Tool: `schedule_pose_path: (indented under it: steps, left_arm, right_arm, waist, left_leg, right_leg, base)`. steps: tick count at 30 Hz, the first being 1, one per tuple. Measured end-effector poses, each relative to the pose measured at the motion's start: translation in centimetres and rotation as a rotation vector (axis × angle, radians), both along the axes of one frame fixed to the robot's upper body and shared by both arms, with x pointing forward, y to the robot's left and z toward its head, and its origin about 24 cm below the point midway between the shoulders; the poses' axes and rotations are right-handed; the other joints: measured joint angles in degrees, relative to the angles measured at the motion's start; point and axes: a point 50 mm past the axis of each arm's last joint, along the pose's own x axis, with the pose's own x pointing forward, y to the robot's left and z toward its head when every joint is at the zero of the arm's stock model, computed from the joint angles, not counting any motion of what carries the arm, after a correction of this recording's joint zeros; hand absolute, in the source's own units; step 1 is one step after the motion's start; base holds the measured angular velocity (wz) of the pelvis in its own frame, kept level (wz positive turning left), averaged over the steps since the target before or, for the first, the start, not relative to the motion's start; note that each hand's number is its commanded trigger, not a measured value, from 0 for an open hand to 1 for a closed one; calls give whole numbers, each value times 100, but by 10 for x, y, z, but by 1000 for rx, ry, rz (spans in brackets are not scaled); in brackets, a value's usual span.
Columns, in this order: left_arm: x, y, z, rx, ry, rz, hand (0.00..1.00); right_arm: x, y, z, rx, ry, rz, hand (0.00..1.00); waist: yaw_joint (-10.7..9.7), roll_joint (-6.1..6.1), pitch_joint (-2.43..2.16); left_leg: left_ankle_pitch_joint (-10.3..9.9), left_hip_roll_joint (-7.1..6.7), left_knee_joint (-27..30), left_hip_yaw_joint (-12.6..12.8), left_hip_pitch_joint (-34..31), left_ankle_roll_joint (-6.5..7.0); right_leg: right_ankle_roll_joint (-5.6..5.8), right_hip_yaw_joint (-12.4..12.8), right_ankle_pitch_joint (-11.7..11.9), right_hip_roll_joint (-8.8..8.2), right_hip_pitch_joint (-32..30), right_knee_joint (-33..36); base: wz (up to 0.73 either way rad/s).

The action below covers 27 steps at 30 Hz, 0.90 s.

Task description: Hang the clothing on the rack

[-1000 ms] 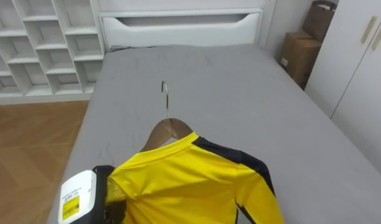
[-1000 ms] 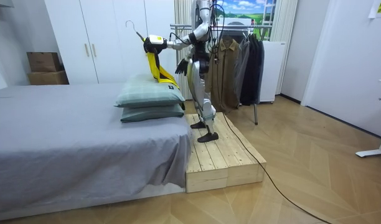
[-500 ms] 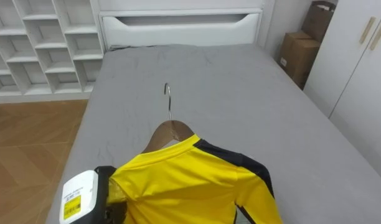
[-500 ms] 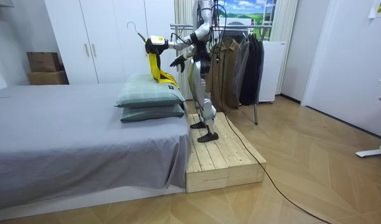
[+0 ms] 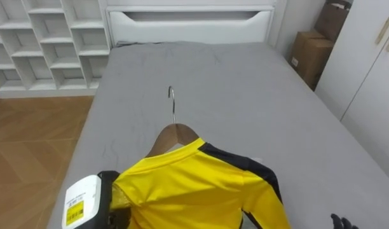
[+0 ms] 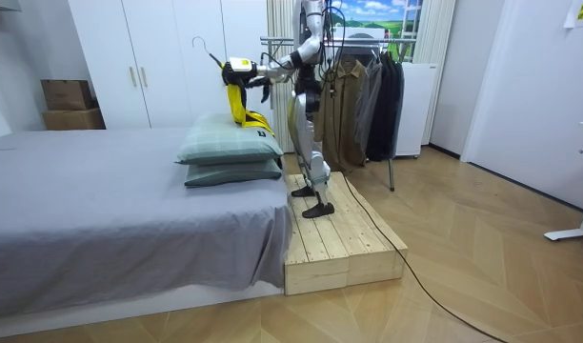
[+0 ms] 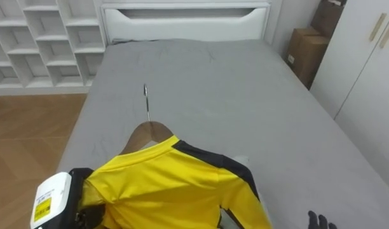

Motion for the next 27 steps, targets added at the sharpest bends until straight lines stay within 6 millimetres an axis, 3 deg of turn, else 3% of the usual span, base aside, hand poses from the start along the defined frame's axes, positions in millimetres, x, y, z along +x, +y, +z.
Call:
schedule_pose_path:
  steps: [6,20,27]
  left_arm:
    - [7,-6,11,-7,-51,-25,100]
    - [8,-16,7,-21,7,-84,100]
    - [8,-19,8,-17,17,-107,100]
  right_arm:
    - [24,20,34,-31,-183,129,0]
    - [41,50,73,-9,-378,264,0]
    - [44,56,78,-3,-403,287,0]
  waist:
    - [116,-81,10]
    - [201,-43,4]
    - [246,-3,-6]
  left_leg:
    - [0,0,-5,-2,0,0]
    - [0,1,15,-18,-55,0]
    - [0,0,24,-41,-82,0]
  right_leg:
    - [0,-18,1,-2,-2,-12]
    - [-1,-31,2,-3,-29,-9]
    - [-1,-50,2,-3,-39,-9]
  base:
    - [0]
    - [0]
    - [0]
